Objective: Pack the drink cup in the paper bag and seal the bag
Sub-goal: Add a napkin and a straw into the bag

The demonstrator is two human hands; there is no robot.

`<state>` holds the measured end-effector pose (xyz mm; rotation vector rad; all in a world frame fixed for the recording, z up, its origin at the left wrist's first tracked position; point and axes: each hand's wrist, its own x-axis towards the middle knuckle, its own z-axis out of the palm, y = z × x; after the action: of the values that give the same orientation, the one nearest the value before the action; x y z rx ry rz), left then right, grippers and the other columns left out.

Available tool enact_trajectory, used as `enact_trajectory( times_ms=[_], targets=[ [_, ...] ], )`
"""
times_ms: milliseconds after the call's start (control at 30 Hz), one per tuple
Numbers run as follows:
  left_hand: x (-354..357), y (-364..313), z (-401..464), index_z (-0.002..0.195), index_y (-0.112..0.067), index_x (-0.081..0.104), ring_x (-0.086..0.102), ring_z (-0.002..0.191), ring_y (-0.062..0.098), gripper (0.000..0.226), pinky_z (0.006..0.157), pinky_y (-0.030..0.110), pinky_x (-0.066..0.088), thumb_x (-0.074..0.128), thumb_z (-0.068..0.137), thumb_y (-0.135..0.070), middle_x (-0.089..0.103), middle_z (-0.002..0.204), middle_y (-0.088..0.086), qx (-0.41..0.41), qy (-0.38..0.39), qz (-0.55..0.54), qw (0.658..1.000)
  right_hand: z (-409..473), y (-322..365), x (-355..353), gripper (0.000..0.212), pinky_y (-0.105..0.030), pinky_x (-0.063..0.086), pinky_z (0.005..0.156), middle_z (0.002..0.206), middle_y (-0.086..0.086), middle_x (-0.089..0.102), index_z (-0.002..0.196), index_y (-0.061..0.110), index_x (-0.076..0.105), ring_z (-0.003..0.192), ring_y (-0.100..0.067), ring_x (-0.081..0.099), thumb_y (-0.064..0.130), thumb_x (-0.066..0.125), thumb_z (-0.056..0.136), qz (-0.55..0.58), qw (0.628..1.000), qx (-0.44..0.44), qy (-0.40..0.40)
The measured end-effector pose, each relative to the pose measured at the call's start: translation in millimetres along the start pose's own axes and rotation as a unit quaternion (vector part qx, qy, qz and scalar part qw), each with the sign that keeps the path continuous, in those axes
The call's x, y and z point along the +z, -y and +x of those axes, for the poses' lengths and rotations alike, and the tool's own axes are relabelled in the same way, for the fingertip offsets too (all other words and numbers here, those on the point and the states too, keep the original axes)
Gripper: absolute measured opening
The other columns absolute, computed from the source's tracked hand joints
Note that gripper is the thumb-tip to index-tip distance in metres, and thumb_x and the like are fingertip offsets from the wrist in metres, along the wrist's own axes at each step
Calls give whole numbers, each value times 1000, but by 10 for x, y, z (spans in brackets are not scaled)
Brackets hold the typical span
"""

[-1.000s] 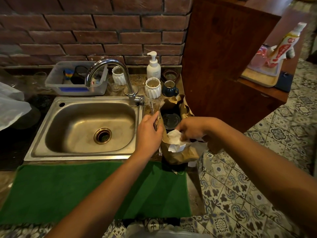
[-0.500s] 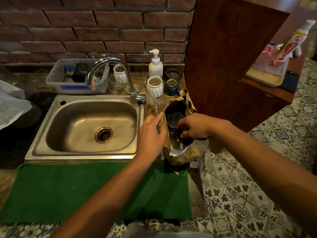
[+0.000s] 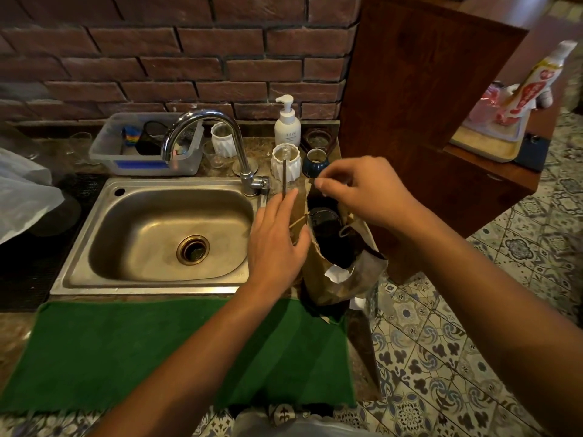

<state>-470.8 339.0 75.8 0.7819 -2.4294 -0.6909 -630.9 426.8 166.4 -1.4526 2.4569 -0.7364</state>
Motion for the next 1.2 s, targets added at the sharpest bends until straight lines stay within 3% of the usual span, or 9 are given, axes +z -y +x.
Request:
enact_trajectory(
  times_ms=[167,300,433,533,633,733,800,967,1200],
  targets=[
    [-50,-105,44,139,-16,57,55,113,19,51,91,33,50,68,90,-24,64,130,1,109,-24,14,994,21,97,-20,40,-33,55,85,112,3,73,120,25,76,99,-12,67,54,67,92,97,994,-7,-49],
    [-67,-201,75,137,-17,62,60,119,24,47,98,31,46,70,91,-26,64,134,4,146,-15,-31,989,17,94,-39,16,-36,57,84,93,5,76,100,23,80,90,-10,71,36,72,94,201,976,8,-86],
    [-153,-210,36,151,-32,45,43,140,14,63,111,25,34,70,93,-38,45,155,-6,121,22,-130,984,-53,9,-192,17,-17,54,70,84,10,75,100,24,79,78,0,69,36,67,98,212,962,28,-171],
    [-122,-130,-34,158,-36,26,35,145,13,85,114,31,34,71,88,-53,35,161,-8,12,50,-156,986,-140,-89,-275,16,-9,46,62,79,17,70,101,27,77,71,9,64,38,66,98,175,960,40,-214],
    [10,-47,-64,160,-38,12,26,151,17,100,114,36,29,72,83,-60,24,167,-5,-79,115,-123,983,-228,-139,-215,15,-11,49,64,81,14,71,103,25,76,74,6,67,35,66,98,155,973,49,-167],
    [115,-5,-66,161,-36,11,27,151,18,103,114,34,29,77,83,-49,25,167,-4,-109,146,-151,972,-245,-188,-48,19,-30,59,73,90,4,76,106,22,77,80,-10,70,36,67,97,85,991,60,-85],
    [147,3,-57,161,-34,13,29,150,17,101,111,29,29,79,84,-42,28,165,-3,-114,144,-161,970,-227,-258,109,19,-35,60,76,94,4,76,107,25,77,79,-9,68,37,67,97,18,997,66,-25],
    [164,66,-48,161,-33,13,38,146,20,99,117,44,39,77,85,-34,36,163,-1,-131,161,-168,964,-210,-416,454,22,-34,54,77,96,4,78,104,25,80,86,-11,68,43,70,93,-63,995,34,76],
    [85,67,-22,159,-39,4,62,124,25,102,99,48,55,72,85,-25,49,155,0,-144,158,-153,965,-196,-474,611,29,-30,51,69,99,7,75,111,31,78,87,-11,65,51,71,90,-159,974,14,164]
  ],
)
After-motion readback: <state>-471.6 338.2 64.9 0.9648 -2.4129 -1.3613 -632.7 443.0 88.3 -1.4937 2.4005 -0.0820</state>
